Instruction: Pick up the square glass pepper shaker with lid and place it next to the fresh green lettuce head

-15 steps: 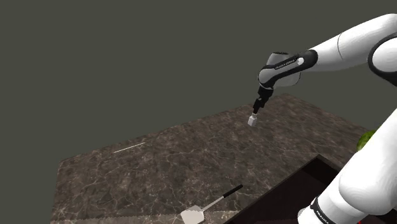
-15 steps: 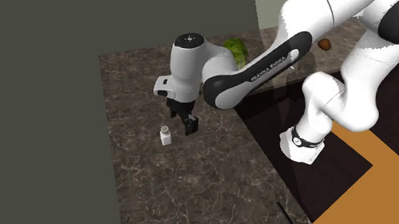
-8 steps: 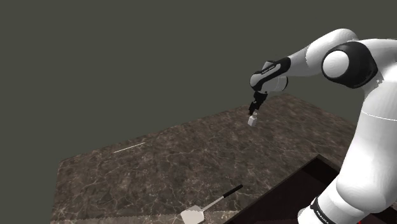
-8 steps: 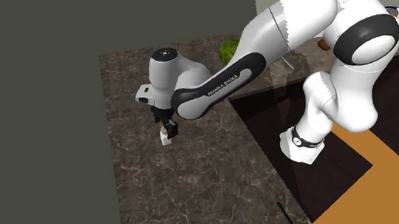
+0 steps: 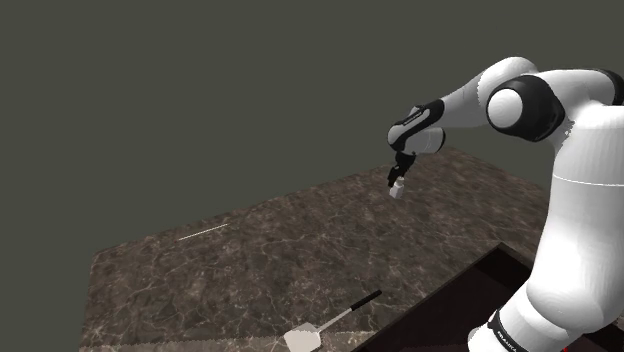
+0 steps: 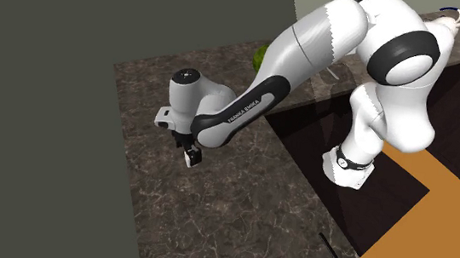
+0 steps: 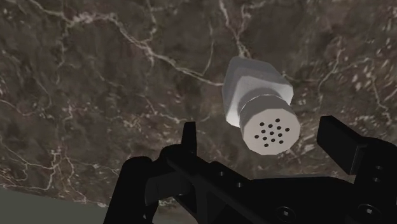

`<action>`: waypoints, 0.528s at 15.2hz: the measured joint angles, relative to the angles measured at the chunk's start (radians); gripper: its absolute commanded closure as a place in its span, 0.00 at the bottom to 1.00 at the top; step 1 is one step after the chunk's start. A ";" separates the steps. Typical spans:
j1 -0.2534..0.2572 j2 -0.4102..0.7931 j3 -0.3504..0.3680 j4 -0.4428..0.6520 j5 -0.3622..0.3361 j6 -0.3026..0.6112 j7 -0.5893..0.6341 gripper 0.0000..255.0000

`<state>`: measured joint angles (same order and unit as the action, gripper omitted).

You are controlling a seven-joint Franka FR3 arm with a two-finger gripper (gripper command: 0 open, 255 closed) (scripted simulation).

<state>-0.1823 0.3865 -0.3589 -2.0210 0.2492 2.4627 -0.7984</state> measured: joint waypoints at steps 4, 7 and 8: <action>-0.003 0.009 0.003 0.000 0.006 0.009 -0.005 0.00; -0.003 0.010 0.003 0.000 0.006 0.010 -0.005 1.00; -0.003 0.010 0.003 0.000 0.006 0.010 -0.005 1.00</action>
<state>-0.1858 0.3963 -0.3555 -2.0213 0.2556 2.4727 -0.8038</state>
